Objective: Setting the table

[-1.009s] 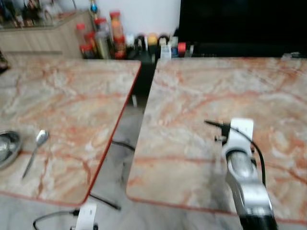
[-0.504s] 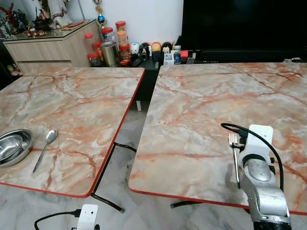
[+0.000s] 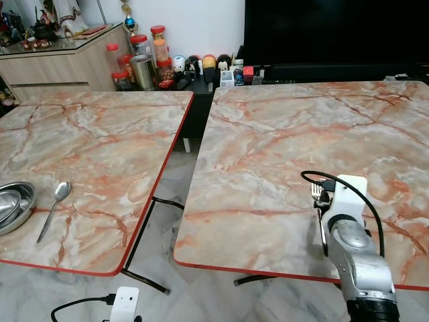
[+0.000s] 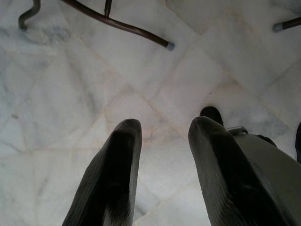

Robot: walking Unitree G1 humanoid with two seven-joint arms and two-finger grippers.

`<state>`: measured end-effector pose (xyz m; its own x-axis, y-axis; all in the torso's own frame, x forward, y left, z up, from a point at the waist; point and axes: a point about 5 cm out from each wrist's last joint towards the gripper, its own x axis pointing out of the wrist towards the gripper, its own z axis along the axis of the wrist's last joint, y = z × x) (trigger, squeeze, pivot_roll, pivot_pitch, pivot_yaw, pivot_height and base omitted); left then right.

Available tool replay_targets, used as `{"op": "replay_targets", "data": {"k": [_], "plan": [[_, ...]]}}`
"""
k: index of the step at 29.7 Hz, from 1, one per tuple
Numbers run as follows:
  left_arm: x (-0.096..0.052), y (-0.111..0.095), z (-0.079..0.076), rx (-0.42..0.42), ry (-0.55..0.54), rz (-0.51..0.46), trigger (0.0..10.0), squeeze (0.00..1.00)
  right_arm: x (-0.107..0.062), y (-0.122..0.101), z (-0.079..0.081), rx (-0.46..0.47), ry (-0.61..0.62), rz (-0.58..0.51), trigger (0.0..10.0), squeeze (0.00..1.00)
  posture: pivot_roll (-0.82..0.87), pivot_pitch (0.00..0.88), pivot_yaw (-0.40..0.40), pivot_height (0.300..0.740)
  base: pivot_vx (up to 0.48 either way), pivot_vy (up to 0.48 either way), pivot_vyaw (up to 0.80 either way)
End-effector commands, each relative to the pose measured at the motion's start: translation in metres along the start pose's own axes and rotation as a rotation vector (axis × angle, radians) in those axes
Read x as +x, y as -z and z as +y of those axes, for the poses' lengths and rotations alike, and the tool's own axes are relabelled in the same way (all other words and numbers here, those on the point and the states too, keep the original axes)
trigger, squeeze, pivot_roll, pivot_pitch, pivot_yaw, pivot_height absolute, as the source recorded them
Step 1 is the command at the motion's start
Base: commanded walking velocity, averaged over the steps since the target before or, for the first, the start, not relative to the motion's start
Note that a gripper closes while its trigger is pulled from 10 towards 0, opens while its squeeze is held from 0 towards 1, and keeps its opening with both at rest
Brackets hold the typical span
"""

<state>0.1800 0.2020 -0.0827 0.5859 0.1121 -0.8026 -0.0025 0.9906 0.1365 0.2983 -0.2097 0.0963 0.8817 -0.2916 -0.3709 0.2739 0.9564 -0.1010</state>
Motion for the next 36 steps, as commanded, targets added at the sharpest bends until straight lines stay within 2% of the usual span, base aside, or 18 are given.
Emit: {"op": "replay_targets", "data": {"k": [1,11,20,32,33,34,35,36], "plan": [[0.000,0.002,0.003,0.006,-0.003,0.012,10.0,0.00,0.001,-0.002,0.005,0.008,-0.013,0.003,10.0,0.00,-0.06,0.039,0.083,0.740,0.000,0.000,0.00],[-0.001,0.003,0.004,0.003,0.001,0.014,10.0,0.00,0.007,0.010,0.005,0.005,0.005,0.040,10.0,0.00,-0.06,0.048,0.086,0.740,0.000,0.000,0.00],[-0.001,0.005,0.006,0.007,0.000,0.022,10.0,0.00,0.009,0.008,0.004,0.014,0.021,0.033,10.0,0.00,-0.05,0.052,0.091,0.740,0.000,0.000,0.00],[-0.003,0.017,0.010,0.010,0.014,0.068,10.0,0.00,0.011,0.015,0.006,0.012,0.017,0.057,10.0,0.00,-0.05,0.054,0.093,0.740,0.000,0.000,0.00],[-0.003,0.018,0.010,0.010,0.014,0.070,10.0,0.00,0.011,0.016,0.006,0.012,0.016,0.058,3.5,0.00,-0.05,0.054,0.093,0.740,0.000,0.000,0.00],[-0.003,0.018,0.010,0.010,0.014,0.070,10.0,0.00,0.011,0.016,0.006,0.012,0.016,0.058,3.5,0.00,-0.05,0.054,0.093,0.740,0.000,0.000,0.00],[-0.004,0.019,0.012,0.010,0.013,0.075,10.0,0.00,0.011,0.017,0.007,0.013,0.011,0.061,0.0,0.00,-0.05,0.054,0.092,0.740,0.000,0.000,0.00],[-0.004,0.020,0.013,0.011,0.013,0.077,10.0,0.00,0.011,0.018,0.007,0.014,0.004,0.063,0.0,0.00,-0.05,0.054,0.092,0.740,0.000,0.000,0.00]]}}
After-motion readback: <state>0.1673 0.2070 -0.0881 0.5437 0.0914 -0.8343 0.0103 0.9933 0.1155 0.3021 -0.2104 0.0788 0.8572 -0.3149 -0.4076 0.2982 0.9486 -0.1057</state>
